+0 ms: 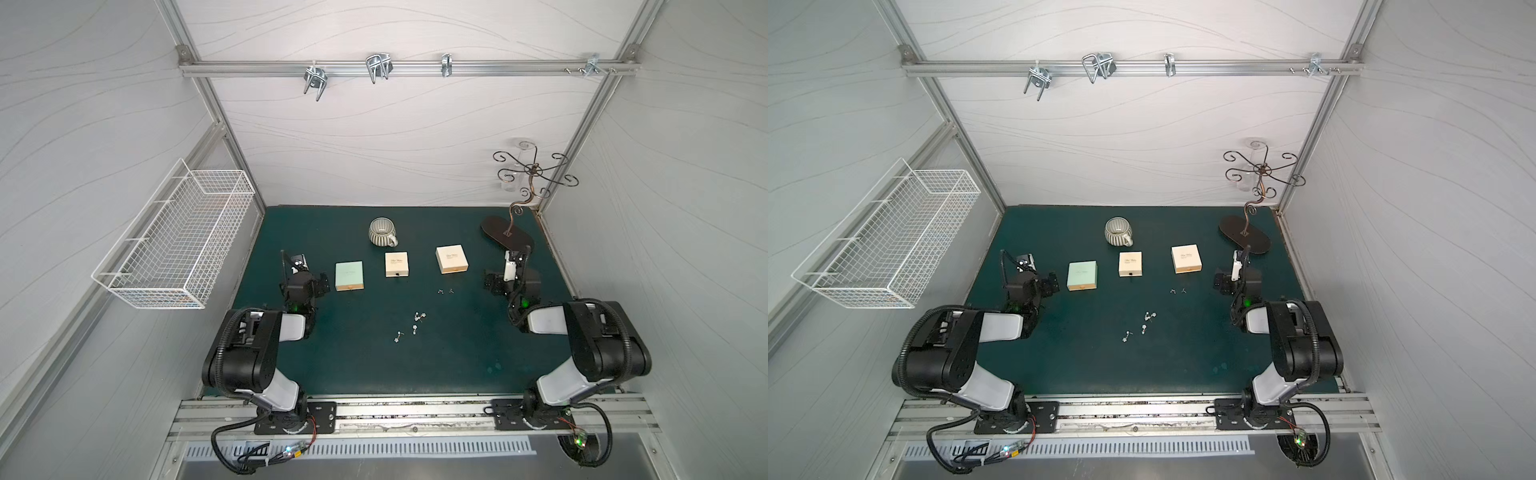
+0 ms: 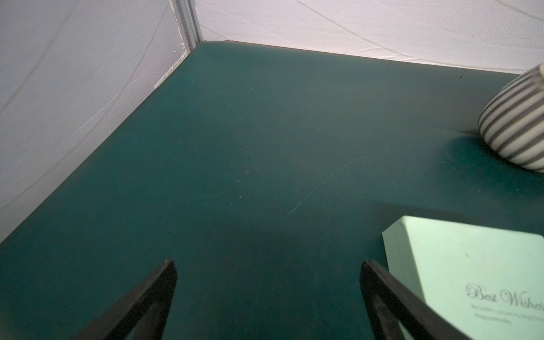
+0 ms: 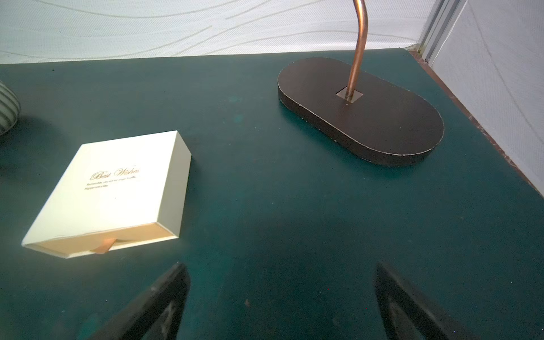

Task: Place the earrings into the drawer-style jewelry box
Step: Open the drawer in the jewelry box.

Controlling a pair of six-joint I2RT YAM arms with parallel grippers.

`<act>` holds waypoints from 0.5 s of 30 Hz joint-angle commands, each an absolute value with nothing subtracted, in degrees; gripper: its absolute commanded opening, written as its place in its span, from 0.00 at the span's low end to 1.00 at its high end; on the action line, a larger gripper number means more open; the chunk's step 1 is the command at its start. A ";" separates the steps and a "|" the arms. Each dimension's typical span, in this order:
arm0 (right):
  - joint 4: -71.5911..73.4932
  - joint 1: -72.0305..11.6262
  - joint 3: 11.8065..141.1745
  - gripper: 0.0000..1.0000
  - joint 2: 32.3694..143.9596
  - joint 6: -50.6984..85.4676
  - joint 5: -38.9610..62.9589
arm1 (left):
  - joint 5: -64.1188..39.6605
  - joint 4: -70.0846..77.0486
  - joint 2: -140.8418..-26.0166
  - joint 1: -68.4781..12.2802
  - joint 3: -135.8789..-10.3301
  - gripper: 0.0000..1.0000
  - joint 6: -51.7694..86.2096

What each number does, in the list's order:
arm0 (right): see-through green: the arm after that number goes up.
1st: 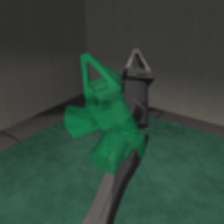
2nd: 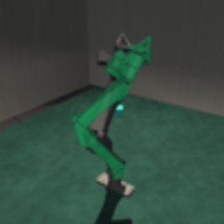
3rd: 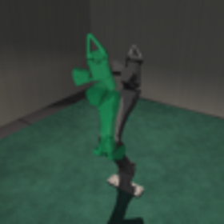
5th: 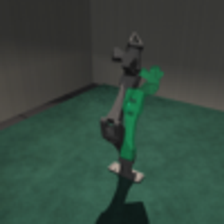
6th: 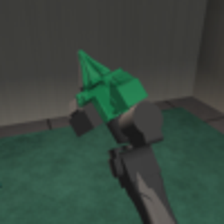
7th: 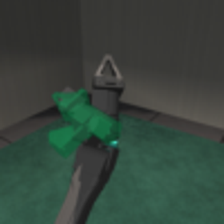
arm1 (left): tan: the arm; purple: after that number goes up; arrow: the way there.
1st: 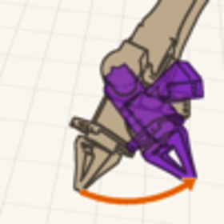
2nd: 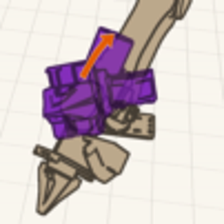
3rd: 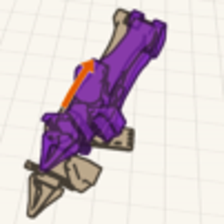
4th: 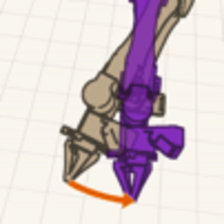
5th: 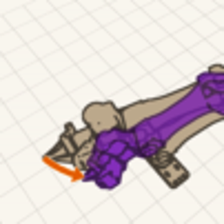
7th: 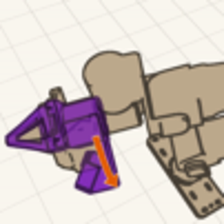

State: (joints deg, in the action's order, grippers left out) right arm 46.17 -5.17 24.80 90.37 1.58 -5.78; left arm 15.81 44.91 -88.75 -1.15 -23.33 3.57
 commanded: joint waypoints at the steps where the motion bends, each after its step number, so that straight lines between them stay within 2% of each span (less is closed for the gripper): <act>1: 47.32 -5.27 24.79 0.99 90.36 0.60 -5.98 | 15.86 46.91 -88.58 -0.79 -24.42 1.00 3.18; 15: 47.29 -5.27 24.87 0.99 90.61 0.62 -5.89 | 14.33 46.24 -88.59 0.00 -24.69 1.00 3.49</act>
State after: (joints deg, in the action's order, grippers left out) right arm 46.17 -5.17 24.80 90.37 1.58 -5.76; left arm 15.27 44.86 -88.75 -0.62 -23.33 3.60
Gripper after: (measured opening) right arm 0.991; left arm 0.996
